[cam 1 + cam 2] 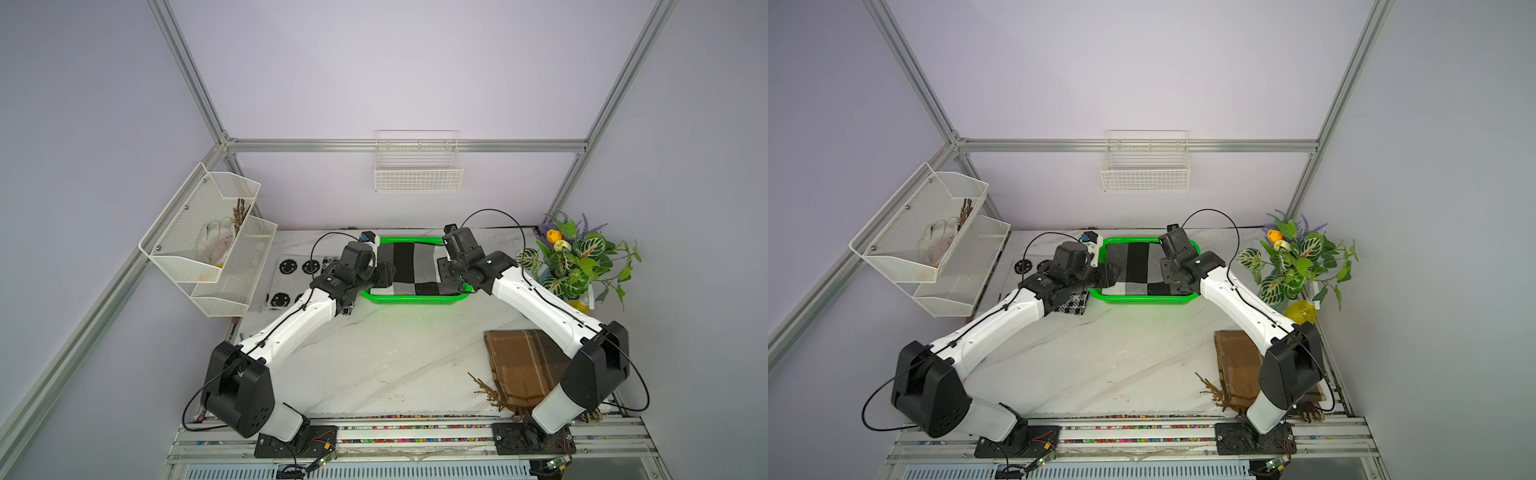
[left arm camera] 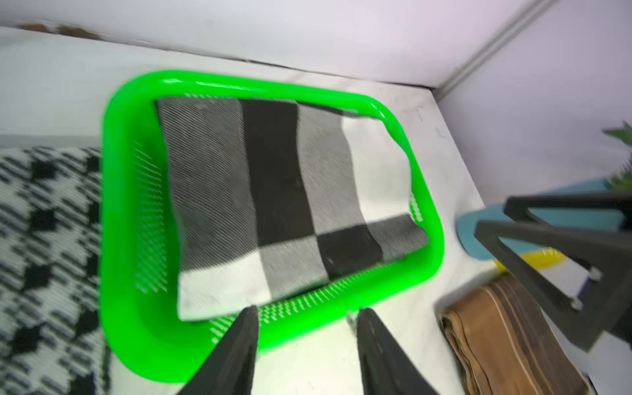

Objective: Put the folded scarf in the basket
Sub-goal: Move the scarf to the center of the board.

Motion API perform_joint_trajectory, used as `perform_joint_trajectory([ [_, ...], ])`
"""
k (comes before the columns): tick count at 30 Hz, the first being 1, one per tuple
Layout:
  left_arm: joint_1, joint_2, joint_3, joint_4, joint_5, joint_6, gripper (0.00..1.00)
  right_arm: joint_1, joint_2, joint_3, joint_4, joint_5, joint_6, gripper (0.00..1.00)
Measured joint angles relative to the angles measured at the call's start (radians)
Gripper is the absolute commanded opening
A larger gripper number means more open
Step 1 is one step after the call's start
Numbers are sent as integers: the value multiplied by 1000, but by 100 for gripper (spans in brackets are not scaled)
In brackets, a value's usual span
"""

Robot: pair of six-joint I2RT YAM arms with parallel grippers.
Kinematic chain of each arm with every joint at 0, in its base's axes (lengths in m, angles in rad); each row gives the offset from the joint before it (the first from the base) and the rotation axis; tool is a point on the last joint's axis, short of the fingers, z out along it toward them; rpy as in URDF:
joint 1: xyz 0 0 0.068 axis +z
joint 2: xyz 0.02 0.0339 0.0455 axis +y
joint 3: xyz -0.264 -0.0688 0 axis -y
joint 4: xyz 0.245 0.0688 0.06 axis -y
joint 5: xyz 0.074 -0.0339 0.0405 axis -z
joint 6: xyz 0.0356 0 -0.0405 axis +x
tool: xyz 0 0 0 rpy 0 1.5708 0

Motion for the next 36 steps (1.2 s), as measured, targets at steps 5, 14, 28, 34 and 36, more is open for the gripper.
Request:
perform_joint_trajectory([
  [5, -107, -198, -223, 87, 19, -62, 48, 11, -181, -169, -20, -61, 25, 43],
  [14, -469, -165, -490, 428, -74, -227, 63, 31, -442, -377, -31, -123, 82, 42],
  [28, -650, 468, -266, 875, -61, -386, 72, 29, -605, -465, -28, -110, 130, 49],
  [34, -679, 629, -130, 931, -35, -433, 75, 29, -606, -466, -27, -94, 129, 49],
  [36, -684, 640, -117, 919, -33, -437, 76, 28, -609, -466, -27, -93, 127, 49],
])
